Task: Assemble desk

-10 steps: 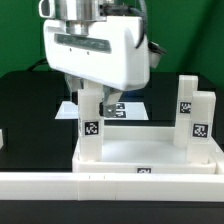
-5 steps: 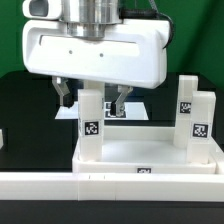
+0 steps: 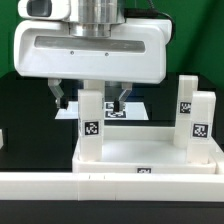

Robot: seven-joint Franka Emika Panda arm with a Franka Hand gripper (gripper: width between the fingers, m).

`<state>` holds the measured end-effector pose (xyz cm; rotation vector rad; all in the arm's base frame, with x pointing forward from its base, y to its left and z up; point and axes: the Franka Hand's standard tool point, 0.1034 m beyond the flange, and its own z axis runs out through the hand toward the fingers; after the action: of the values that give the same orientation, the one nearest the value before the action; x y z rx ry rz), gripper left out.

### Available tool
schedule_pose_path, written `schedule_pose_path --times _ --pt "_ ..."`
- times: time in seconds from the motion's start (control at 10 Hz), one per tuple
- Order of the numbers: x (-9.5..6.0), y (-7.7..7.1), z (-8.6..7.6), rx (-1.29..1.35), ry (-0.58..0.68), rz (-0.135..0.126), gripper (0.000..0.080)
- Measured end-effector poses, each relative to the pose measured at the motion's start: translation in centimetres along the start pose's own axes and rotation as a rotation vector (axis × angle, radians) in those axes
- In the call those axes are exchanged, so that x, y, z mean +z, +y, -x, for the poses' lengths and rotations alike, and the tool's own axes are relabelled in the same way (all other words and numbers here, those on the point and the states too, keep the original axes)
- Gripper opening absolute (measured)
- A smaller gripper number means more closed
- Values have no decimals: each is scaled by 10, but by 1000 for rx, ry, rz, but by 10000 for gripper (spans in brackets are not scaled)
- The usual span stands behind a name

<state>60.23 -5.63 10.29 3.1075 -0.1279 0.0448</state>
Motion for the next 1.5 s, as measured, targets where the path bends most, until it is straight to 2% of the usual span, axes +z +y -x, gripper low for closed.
schedule_pose_path --times 0.3,0.4,0.5,0.6,0.7,0.9,1.5 --pt "2 4 1 -129 10 6 649" --pt "2 4 1 -133 9 6 624" --pt "2 4 2 -131 9 6 494" --pt "2 4 2 -131 9 6 494" --pt "2 4 2 -124 9 5 300" --pt "2 4 2 -98 9 5 289" --pt "2 11 3 289 8 5 291"
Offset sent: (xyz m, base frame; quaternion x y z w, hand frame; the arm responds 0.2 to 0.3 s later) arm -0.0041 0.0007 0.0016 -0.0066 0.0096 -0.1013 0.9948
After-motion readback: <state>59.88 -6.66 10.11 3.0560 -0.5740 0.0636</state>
